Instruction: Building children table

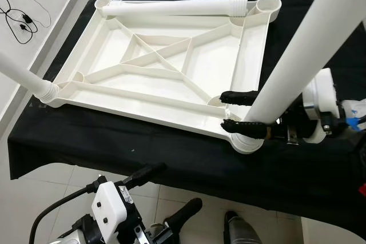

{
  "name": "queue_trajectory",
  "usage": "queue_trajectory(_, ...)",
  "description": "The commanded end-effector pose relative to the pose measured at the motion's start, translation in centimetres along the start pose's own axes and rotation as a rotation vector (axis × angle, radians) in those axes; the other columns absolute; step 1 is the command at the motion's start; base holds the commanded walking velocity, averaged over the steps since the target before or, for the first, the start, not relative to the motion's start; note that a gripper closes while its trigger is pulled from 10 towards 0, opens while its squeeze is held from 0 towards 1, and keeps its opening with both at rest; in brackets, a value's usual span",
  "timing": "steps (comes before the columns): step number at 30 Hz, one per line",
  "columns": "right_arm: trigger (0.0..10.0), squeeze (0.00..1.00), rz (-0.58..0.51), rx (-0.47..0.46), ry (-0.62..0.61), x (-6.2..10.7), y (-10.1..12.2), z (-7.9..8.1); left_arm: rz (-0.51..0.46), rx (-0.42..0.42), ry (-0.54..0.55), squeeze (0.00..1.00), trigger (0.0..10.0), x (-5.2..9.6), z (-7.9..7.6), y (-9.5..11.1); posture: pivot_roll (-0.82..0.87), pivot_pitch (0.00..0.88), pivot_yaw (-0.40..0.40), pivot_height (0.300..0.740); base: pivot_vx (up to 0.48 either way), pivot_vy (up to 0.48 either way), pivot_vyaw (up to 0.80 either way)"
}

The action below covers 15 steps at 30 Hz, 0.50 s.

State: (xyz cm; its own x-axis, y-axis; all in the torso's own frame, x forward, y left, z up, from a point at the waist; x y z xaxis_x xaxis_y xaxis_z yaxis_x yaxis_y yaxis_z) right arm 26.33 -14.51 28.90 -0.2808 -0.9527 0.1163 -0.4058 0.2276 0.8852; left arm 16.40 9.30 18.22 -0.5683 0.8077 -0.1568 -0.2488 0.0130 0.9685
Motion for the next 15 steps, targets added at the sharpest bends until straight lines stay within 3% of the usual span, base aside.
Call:
queue_trajectory(1, 10.0, 0.0, 0.174, 0.059, -0.069, 0.2, -1.8, -0.9, 0.019, 0.01, -0.005, 0.0, 10.0, 0.2, -0.2, -0.5, 0.04, 0.358, 0.154, 0.74, 0.0, 0.0, 0.0)
queue_trajectory(10, 10.0, 0.0, 0.242, 0.09, -0.104, 0.3, -2.7, -1.9, 0.017, 0.011, -0.005, 0.0, 10.0, 0.2, -0.3, -0.5, 0.04, 0.357, 0.15, 0.74, 0.0, 0.0, 0.0)
queue_trajectory(15, 10.0, 0.0, 0.228, 0.083, -0.102, 0.5, -2.6, -2.1, 0.017, 0.013, -0.005, 0.0, 10.0, 0.2, -0.3, -0.6, 0.04, 0.356, 0.149, 0.74, 0.0, 0.0, 0.0)
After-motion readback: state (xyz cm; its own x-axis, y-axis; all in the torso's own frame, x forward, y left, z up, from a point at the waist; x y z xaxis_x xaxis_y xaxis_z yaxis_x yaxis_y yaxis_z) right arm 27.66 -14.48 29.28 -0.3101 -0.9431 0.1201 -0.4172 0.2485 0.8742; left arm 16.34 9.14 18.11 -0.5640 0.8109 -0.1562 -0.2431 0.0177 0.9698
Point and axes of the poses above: a point about 5 cm out from each wrist's last joint towards the gripper, its own x axis pointing back from the gripper into the wrist, its own y axis along the axis of the wrist's last joint, z = x × y, the point moved 4 cm from there along -x, pointing out of the wrist towards the gripper, and after that the axes turned 4 degrees about -x, right-handed, at the moved point
